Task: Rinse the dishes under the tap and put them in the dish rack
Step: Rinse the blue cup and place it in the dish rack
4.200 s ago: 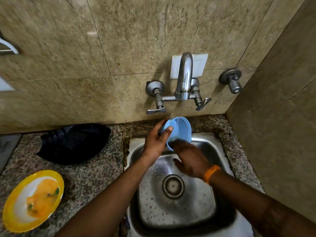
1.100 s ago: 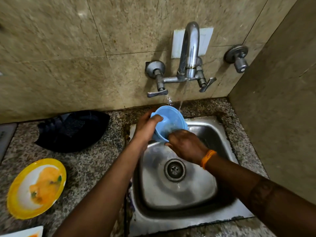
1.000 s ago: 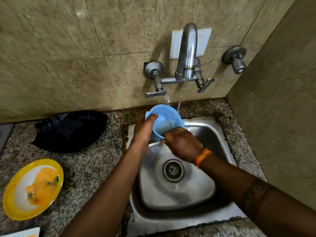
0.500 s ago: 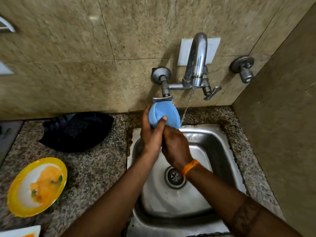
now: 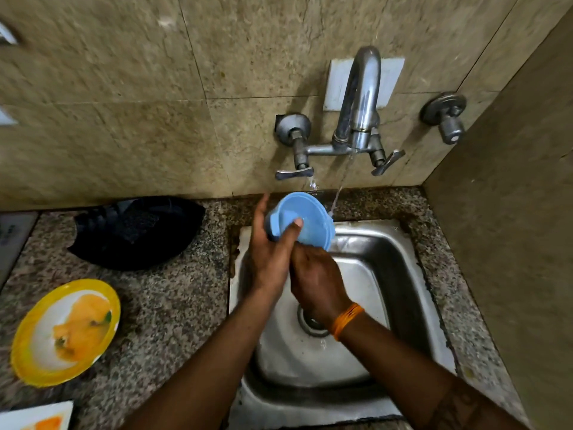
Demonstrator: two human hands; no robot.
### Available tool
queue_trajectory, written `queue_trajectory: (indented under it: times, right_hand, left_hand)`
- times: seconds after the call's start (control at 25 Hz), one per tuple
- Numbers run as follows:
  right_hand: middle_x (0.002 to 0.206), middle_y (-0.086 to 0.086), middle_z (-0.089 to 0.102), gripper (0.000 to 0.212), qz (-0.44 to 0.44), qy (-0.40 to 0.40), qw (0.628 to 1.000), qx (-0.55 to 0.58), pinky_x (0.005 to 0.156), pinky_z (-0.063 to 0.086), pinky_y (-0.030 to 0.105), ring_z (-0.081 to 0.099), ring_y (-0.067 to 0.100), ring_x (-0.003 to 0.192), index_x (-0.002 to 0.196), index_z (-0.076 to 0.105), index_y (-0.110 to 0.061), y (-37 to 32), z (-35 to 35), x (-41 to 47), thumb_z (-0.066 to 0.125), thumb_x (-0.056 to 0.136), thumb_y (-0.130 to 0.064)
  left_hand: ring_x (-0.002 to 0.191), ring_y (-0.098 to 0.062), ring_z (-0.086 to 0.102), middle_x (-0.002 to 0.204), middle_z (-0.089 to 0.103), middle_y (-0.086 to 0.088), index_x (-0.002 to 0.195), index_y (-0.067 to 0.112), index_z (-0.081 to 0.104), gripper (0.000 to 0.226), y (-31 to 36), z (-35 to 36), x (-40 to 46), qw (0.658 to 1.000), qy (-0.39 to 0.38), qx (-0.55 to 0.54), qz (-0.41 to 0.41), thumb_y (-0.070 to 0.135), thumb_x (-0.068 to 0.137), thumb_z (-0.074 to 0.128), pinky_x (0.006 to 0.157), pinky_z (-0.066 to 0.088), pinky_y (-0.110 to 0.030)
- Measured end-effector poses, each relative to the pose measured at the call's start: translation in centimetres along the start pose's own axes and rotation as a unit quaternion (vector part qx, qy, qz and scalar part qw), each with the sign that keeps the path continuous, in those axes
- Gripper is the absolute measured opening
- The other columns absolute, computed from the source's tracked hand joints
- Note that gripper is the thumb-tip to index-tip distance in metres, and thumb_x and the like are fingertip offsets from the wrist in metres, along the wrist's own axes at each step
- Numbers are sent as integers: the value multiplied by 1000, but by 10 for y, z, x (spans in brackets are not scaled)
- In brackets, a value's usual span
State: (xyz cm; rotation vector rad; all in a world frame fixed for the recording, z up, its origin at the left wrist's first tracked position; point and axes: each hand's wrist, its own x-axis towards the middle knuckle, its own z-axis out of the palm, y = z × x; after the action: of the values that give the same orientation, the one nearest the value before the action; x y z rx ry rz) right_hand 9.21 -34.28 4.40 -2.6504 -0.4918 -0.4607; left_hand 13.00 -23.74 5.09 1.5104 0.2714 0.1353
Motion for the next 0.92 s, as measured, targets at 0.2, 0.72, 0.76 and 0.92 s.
queue_trajectory:
  times: [0.2, 0.72, 0.76, 0.92]
  right_hand:
    - [97, 13, 69, 20, -101, -56, 993, -23, 91, 51, 43, 63, 33, 94, 108, 68, -9, 24, -2, -23, 60, 91, -1]
    - [117, 11, 68, 33, -168, -69, 977, -108, 115, 37, 54, 56, 34, 127, 126, 67, -15, 70, -21, 9, 61, 98, -32]
    - [123, 11, 67, 37, -170, -84, 975, -113, 117, 33, 57, 52, 34, 135, 125, 67, -15, 82, -30, 14, 62, 98, -39]
    - [139, 13, 61, 72, -150, -97, 984, -3, 119, 33, 54, 43, 33, 145, 131, 63, -5, 89, -53, 25, 74, 86, -60]
  left_hand:
    - [76, -24, 67, 81, 74, -4, 89, 18, 77, 26, 7, -16, 35, 991, -69, 7, -118, 23, 65, 70, 69, 53, -36]
    - [64, -28, 69, 76, 73, -12, 91, 12, 74, 38, 23, -14, 53, 956, -63, -27, -286, 24, 56, 67, 55, 52, -30]
    - [60, -27, 70, 75, 74, -12, 94, 11, 74, 42, 22, -20, 56, 943, -100, -19, -317, 25, 56, 67, 51, 53, -27]
    - [75, -26, 72, 92, 76, -11, 105, 12, 74, 42, 8, -25, 63, 900, -217, -55, -373, 32, 69, 68, 70, 57, -30]
